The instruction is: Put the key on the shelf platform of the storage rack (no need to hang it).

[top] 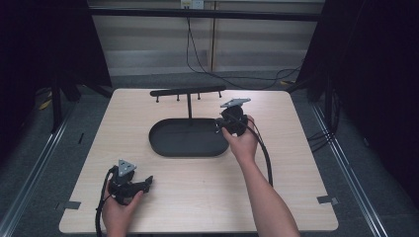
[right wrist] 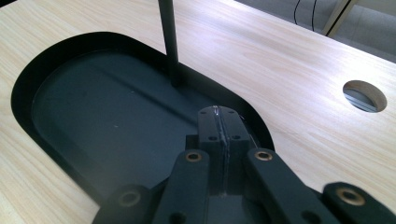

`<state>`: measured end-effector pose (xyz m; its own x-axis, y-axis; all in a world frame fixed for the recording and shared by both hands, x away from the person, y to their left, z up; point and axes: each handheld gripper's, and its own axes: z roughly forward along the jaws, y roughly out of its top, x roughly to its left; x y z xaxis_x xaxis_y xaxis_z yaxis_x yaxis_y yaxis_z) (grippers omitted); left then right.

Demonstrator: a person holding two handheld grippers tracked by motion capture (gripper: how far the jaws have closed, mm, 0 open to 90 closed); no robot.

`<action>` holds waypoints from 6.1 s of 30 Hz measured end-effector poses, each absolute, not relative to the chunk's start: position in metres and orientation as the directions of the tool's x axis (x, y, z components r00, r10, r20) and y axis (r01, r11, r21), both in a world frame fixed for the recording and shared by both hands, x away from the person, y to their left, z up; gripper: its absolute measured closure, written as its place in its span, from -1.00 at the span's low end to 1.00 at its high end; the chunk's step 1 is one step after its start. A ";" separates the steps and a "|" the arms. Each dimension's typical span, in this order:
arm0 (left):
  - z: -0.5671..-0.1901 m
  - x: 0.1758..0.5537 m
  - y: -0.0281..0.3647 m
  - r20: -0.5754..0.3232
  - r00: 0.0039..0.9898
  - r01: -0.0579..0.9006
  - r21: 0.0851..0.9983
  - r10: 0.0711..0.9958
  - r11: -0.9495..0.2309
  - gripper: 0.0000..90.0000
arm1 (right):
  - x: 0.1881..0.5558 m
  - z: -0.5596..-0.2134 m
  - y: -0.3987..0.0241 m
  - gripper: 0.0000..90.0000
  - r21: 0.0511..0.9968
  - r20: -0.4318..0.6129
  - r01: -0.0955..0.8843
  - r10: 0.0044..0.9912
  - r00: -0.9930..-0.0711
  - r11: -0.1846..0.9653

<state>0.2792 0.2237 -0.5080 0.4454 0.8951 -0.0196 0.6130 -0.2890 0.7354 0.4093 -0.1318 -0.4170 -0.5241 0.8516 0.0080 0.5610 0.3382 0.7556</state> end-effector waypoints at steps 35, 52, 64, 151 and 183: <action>-0.508 0.279 0.223 -0.022 0.449 0.612 0.736 0.893 -0.290 -0.47 | 0.423 -0.456 -0.098 0.98 0.709 0.010 0.586 0.825 -0.566 0.393; -0.508 0.279 0.223 -0.021 0.449 0.612 0.736 0.893 -0.290 -0.47 | 0.427 -0.459 -0.105 0.97 0.697 0.005 0.603 0.837 -0.547 0.389; -0.508 0.279 0.223 -0.021 0.450 0.612 0.736 0.893 -0.291 -0.47 | 0.425 -0.474 -0.110 0.97 0.650 -0.031 0.623 0.835 -0.550 0.435; -0.508 0.279 0.223 -0.021 0.450 0.612 0.736 0.893 -0.290 -0.47 | 0.391 -0.447 -0.125 -0.41 0.697 -0.023 0.590 0.835 -0.550 0.408; -0.508 0.279 0.223 -0.021 0.450 0.611 0.736 0.893 -0.291 -0.47 | 0.349 -0.447 -0.153 -0.40 0.726 0.005 0.569 0.824 -0.567 0.387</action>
<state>0.2791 0.2233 -0.5080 0.4499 0.8929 -0.0207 0.6114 -0.2910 0.7358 0.3492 -0.1532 -0.4471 -0.5666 0.8240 0.0054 0.5693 0.3867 0.7256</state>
